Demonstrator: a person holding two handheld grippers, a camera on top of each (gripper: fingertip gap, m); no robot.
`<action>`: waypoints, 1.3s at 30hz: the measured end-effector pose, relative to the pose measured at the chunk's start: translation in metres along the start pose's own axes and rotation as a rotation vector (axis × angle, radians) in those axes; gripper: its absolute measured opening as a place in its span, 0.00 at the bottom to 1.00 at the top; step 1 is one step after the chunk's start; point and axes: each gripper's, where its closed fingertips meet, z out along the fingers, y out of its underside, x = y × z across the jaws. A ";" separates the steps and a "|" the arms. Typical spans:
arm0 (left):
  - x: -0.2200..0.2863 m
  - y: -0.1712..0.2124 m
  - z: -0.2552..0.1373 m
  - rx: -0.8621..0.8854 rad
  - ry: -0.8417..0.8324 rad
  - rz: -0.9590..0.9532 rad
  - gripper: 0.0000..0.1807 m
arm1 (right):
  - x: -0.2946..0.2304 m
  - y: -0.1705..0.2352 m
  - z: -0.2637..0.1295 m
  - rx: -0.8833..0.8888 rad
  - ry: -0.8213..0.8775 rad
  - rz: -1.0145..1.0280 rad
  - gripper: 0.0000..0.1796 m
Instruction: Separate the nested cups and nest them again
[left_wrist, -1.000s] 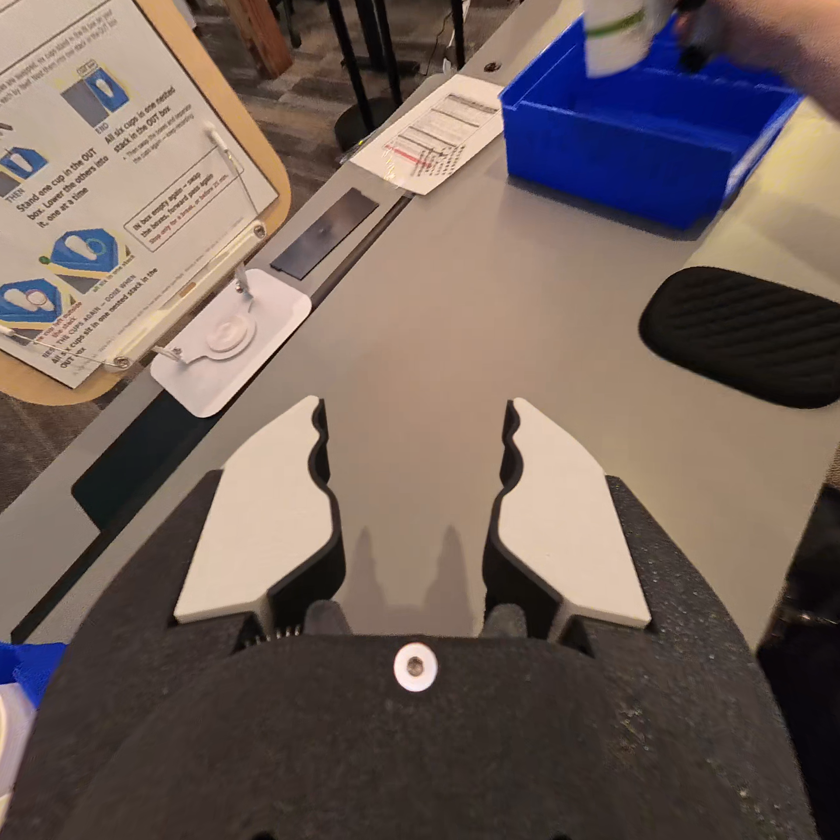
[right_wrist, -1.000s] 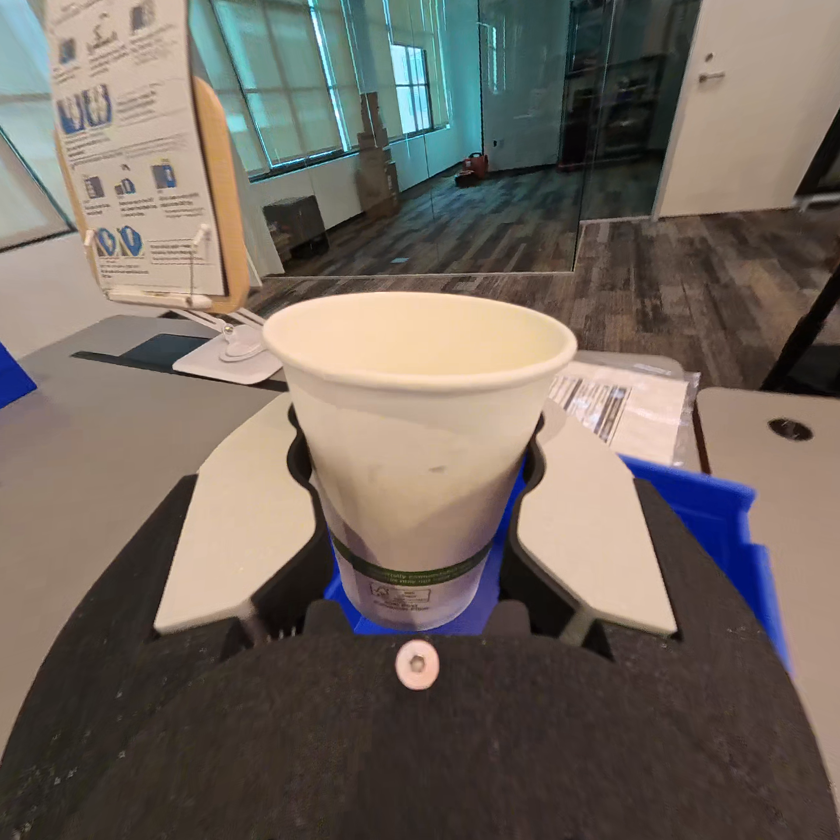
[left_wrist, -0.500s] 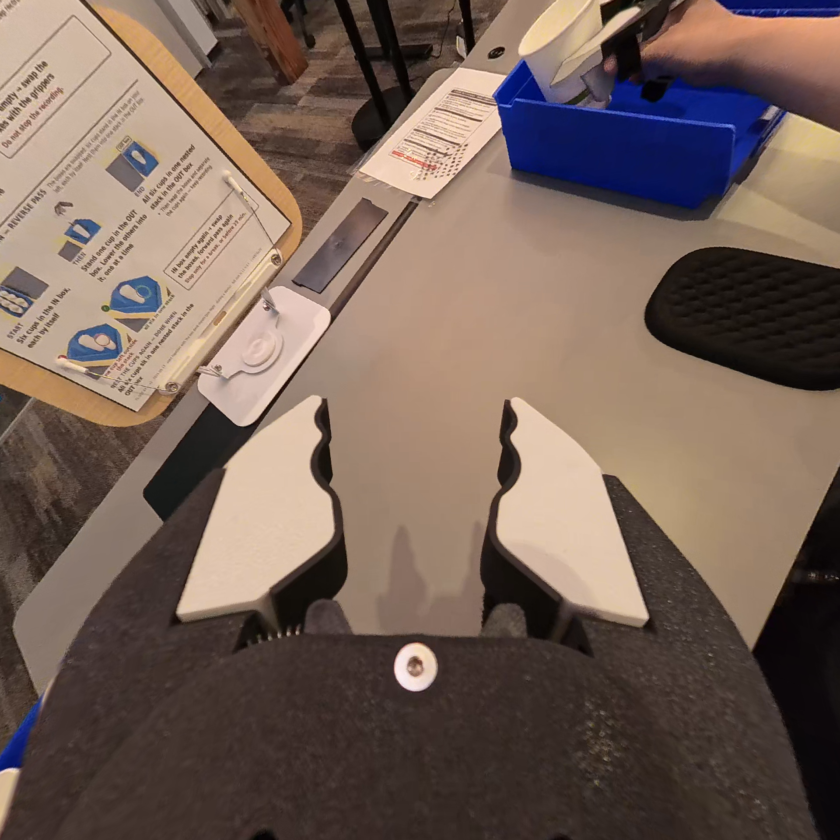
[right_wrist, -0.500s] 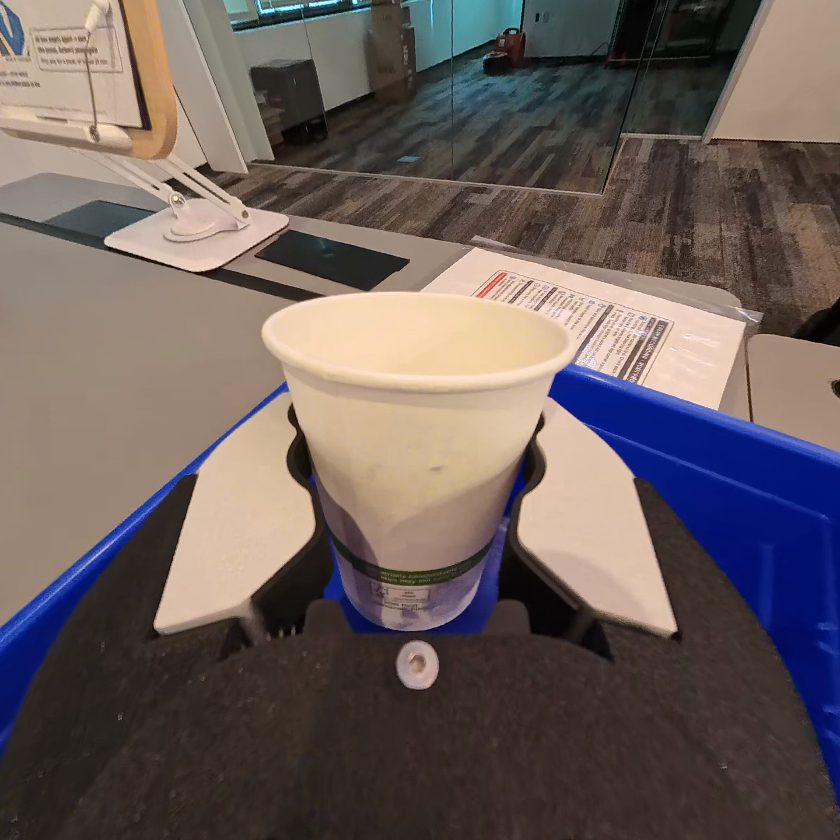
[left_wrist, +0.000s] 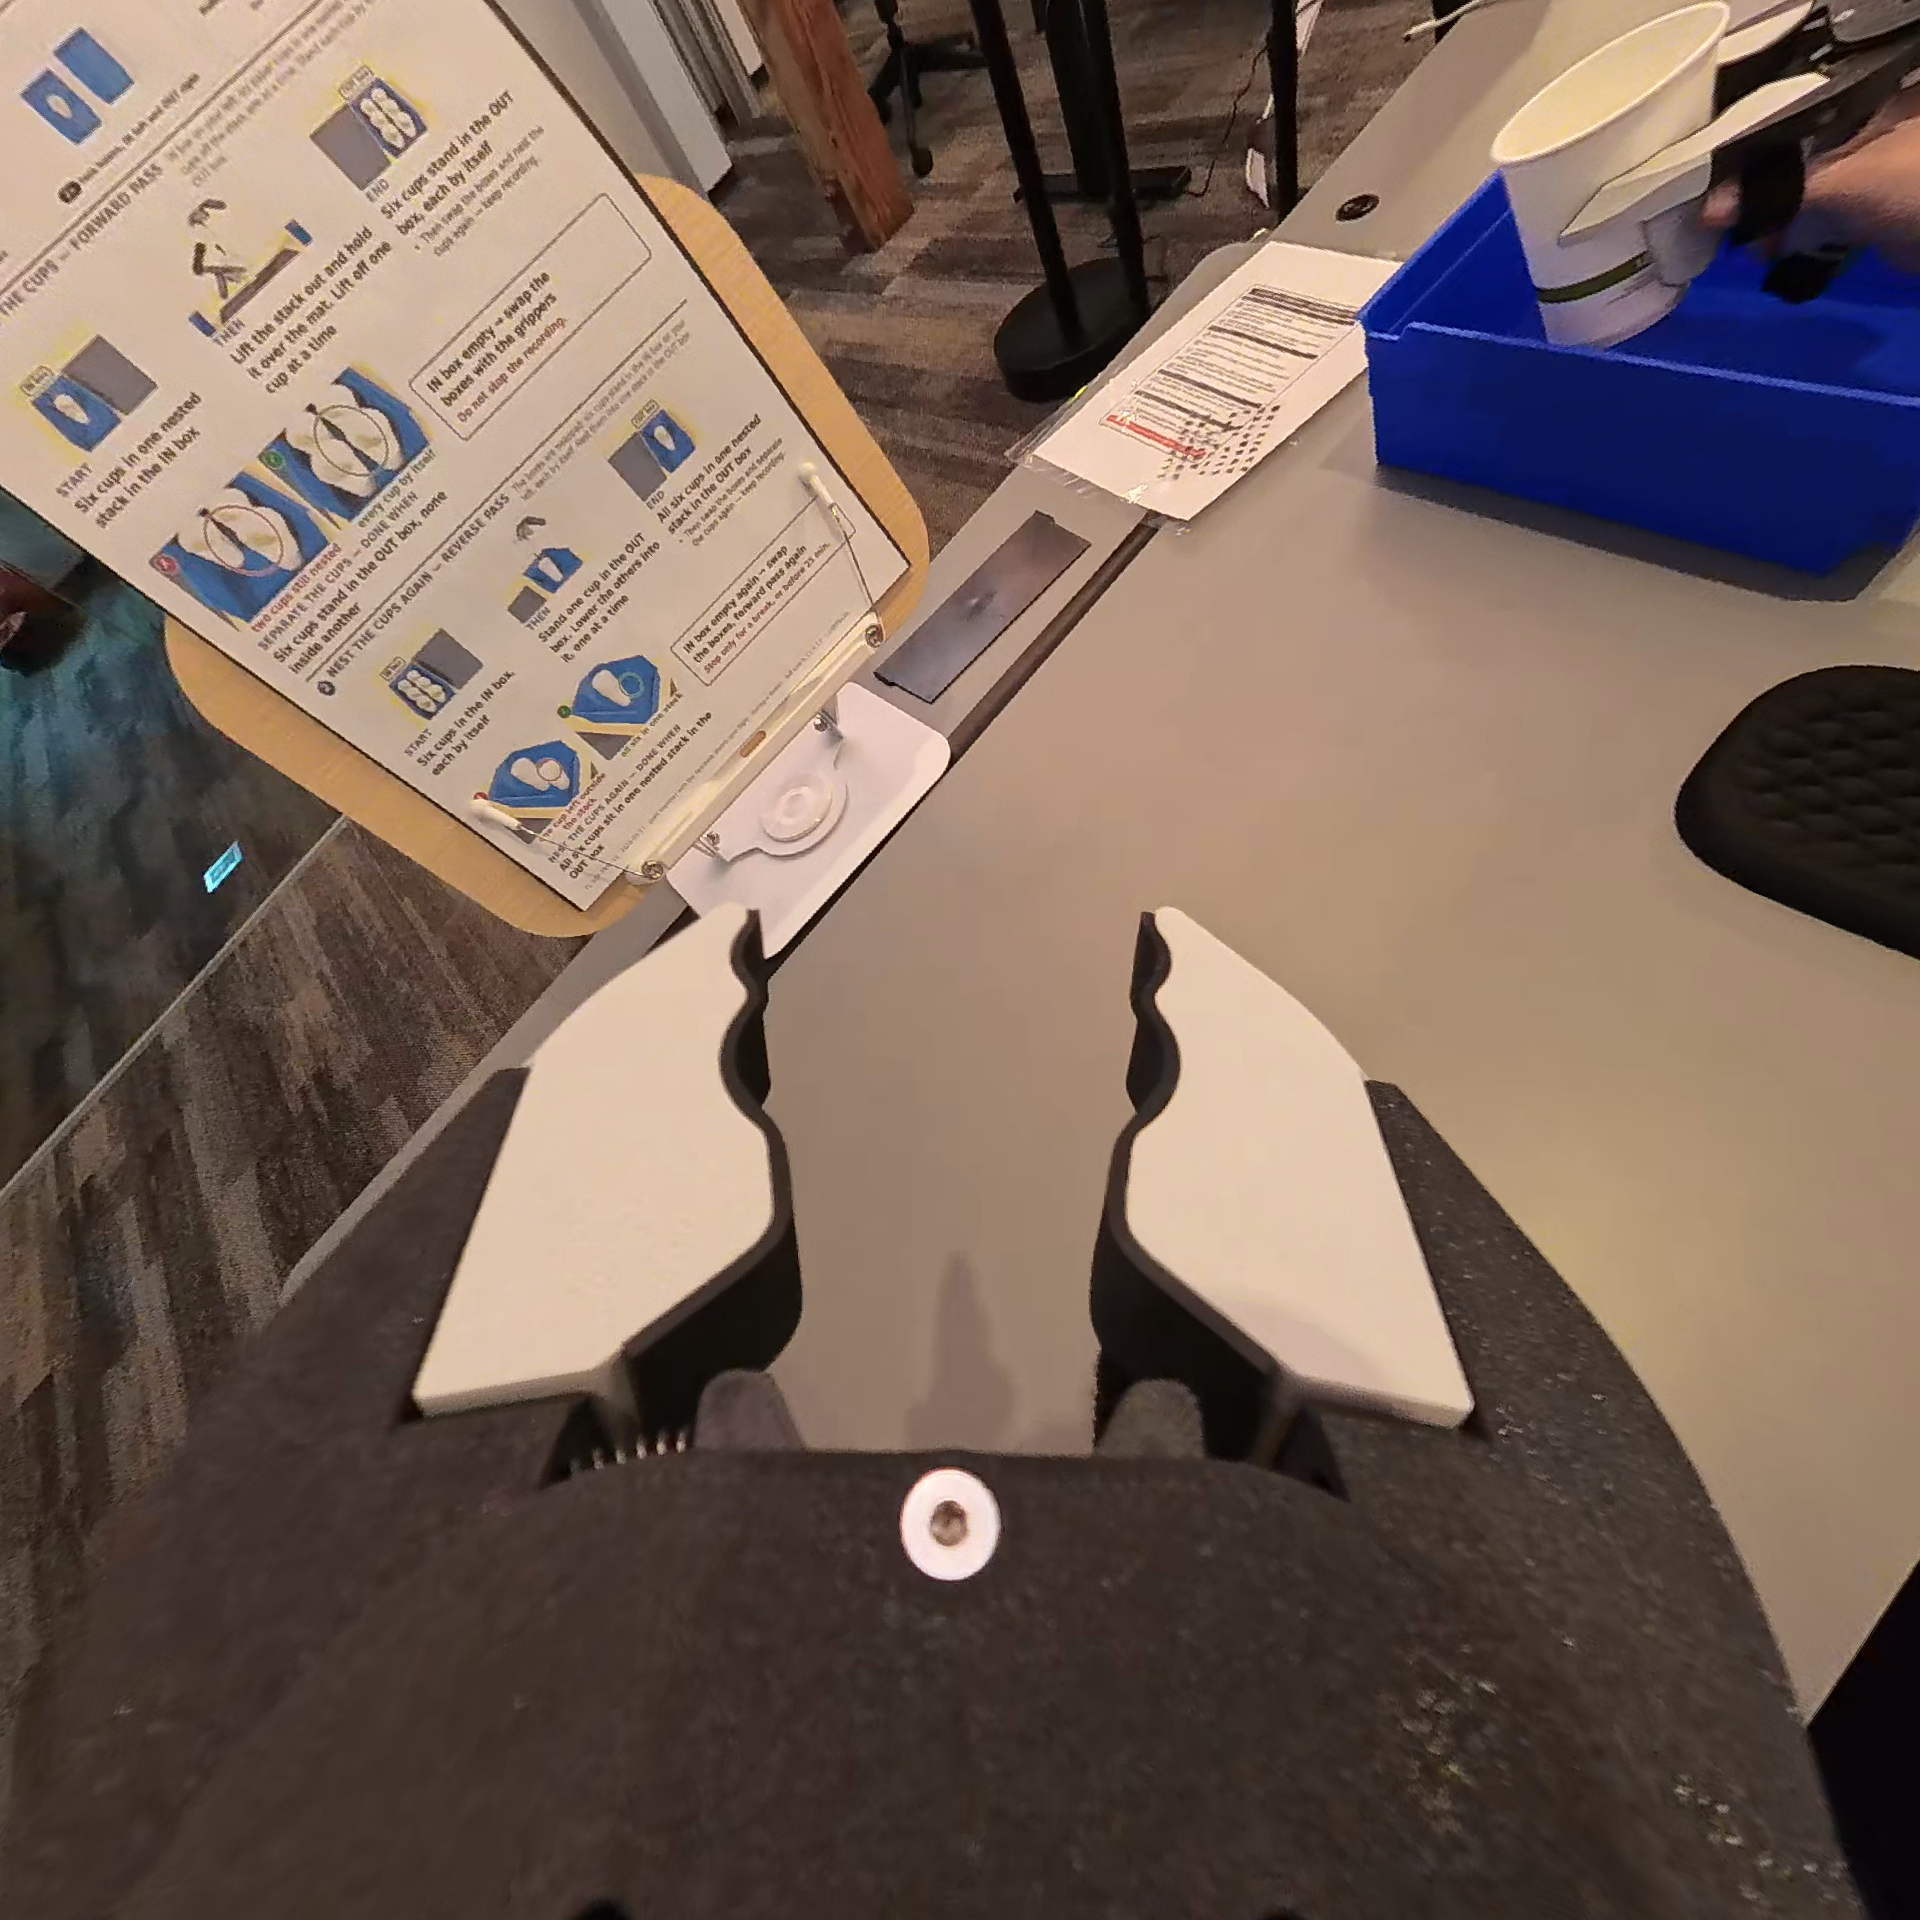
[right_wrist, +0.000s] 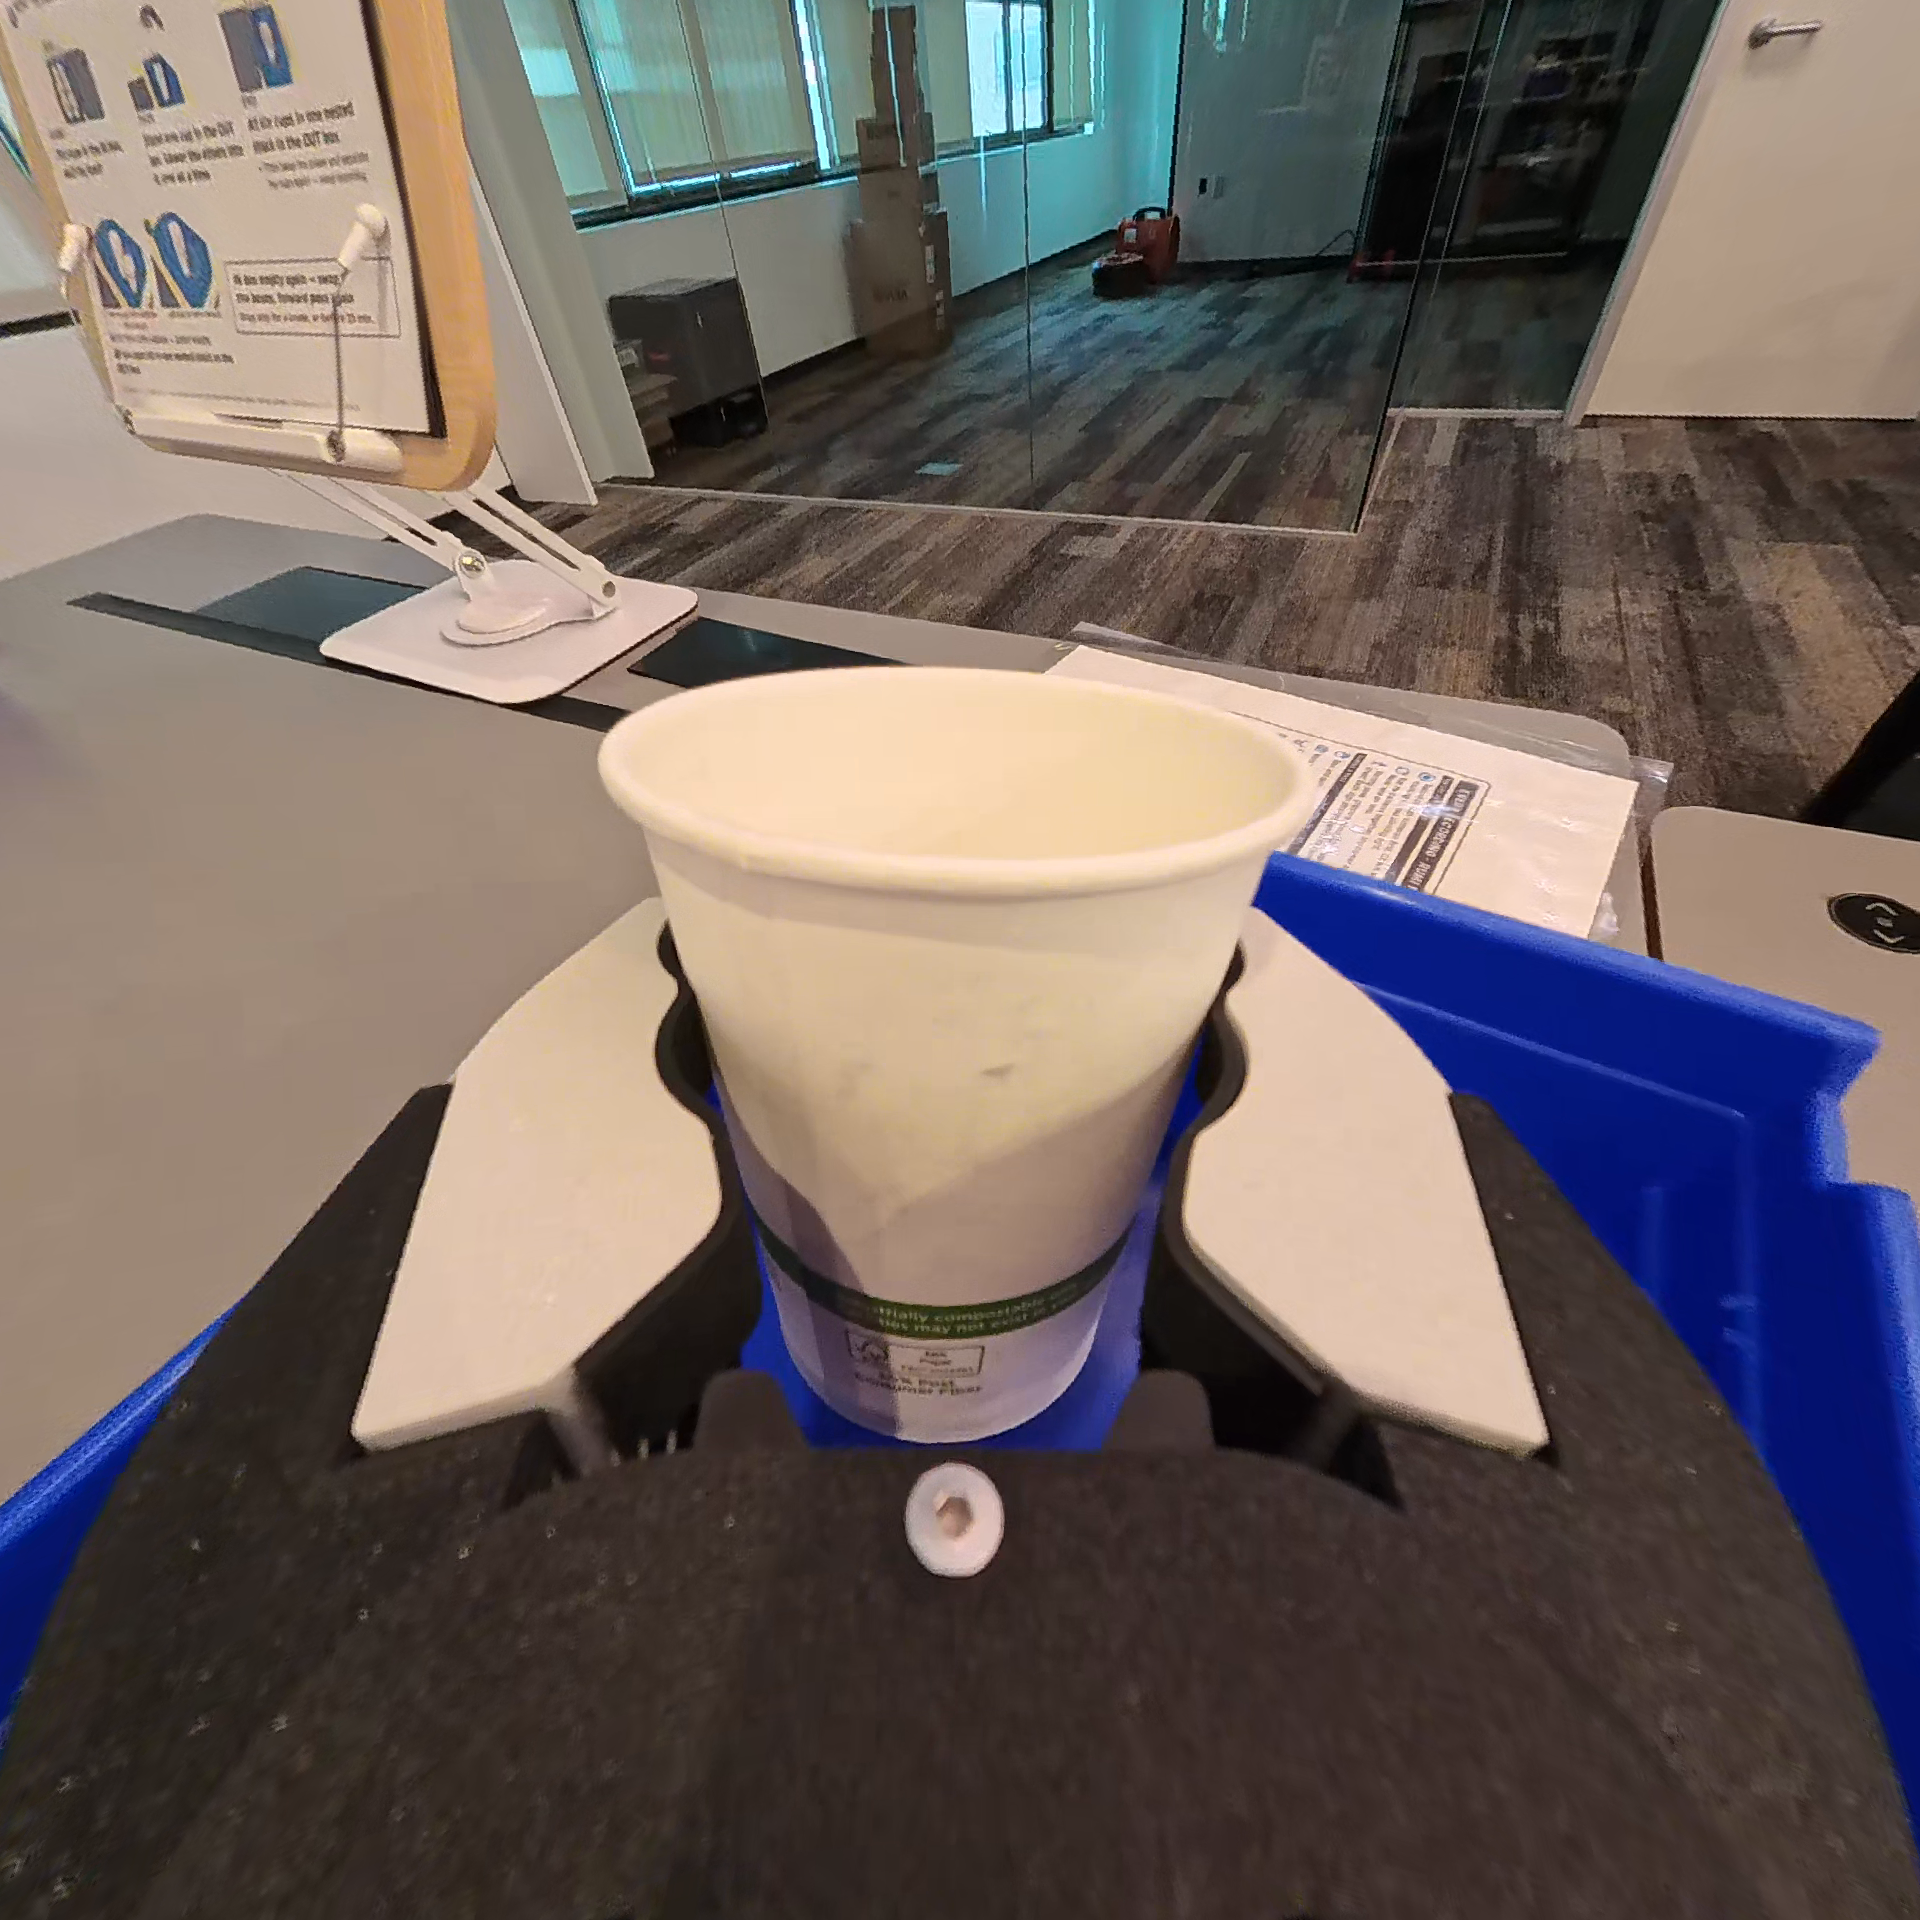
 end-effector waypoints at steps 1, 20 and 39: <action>0.002 0.001 0.001 0.005 0.006 -0.001 0.37 | -0.001 0.001 -0.002 -0.001 0.003 0.004 0.51; 0.029 -0.001 0.016 0.038 0.085 0.026 0.36 | 0.038 0.040 0.005 -0.037 0.256 -0.008 0.51; 0.027 0.021 0.022 0.003 0.110 0.025 0.37 | 0.029 0.091 -0.017 -0.413 0.273 -0.083 0.55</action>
